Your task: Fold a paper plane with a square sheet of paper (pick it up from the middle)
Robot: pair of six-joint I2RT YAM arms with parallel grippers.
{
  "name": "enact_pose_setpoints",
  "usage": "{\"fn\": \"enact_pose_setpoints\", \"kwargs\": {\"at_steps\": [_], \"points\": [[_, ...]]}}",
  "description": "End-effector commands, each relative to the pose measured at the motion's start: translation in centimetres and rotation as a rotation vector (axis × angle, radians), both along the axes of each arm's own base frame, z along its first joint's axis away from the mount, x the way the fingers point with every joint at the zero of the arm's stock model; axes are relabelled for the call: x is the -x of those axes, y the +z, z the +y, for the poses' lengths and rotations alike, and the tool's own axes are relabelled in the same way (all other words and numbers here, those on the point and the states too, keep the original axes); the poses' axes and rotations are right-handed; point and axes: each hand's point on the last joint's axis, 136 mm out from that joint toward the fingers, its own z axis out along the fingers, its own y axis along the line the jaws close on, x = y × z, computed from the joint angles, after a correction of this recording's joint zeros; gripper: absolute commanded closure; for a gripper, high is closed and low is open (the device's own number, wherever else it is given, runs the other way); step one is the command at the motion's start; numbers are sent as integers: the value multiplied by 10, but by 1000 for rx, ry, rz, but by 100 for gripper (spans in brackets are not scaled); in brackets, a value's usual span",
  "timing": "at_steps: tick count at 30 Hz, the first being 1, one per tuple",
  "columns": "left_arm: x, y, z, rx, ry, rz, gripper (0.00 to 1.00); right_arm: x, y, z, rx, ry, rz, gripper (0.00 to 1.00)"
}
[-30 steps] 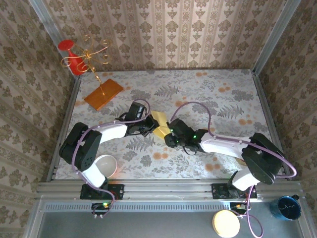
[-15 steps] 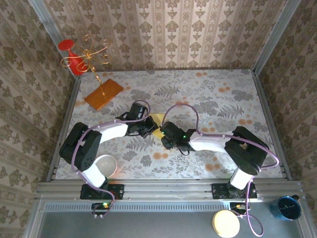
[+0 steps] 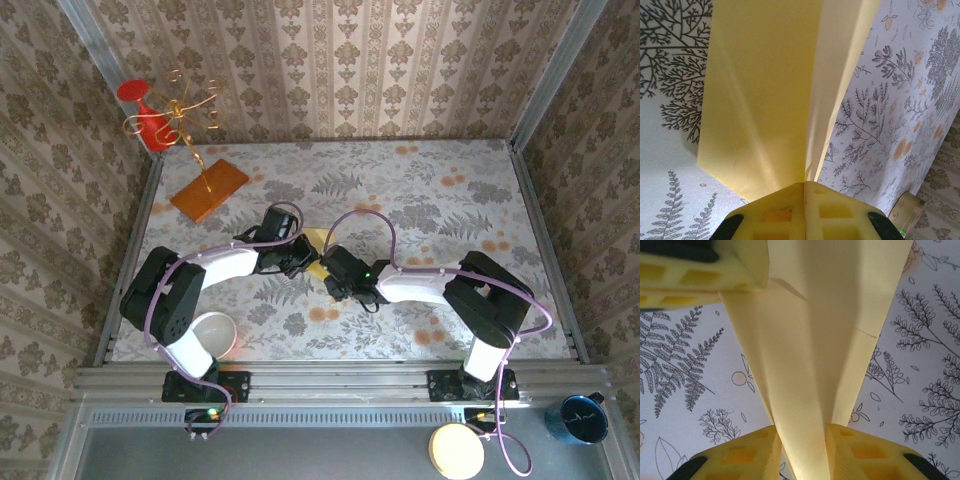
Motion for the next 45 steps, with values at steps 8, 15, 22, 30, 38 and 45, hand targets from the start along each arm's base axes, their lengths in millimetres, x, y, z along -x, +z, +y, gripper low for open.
{"fn": "enact_pose_setpoints", "kwargs": {"at_steps": [8,15,22,30,38,45], "points": [[3,-4,-1,-14,-3,39,92,-8,0,3,37,2,-39,74],[2,-4,4,-31,-2,35,87,-4,-5,-1,62,16,-22,83],[-14,5,36,-92,28,-5,69,10,-11,1,48,68,44,86],[-22,22,82,-146,105,-80,57,21,-19,10,-79,86,189,86],[-7,30,72,-63,79,-161,54,21,-21,13,-303,49,327,85],[12,22,28,-26,-71,-181,55,19,-23,8,-410,26,374,85]]}}
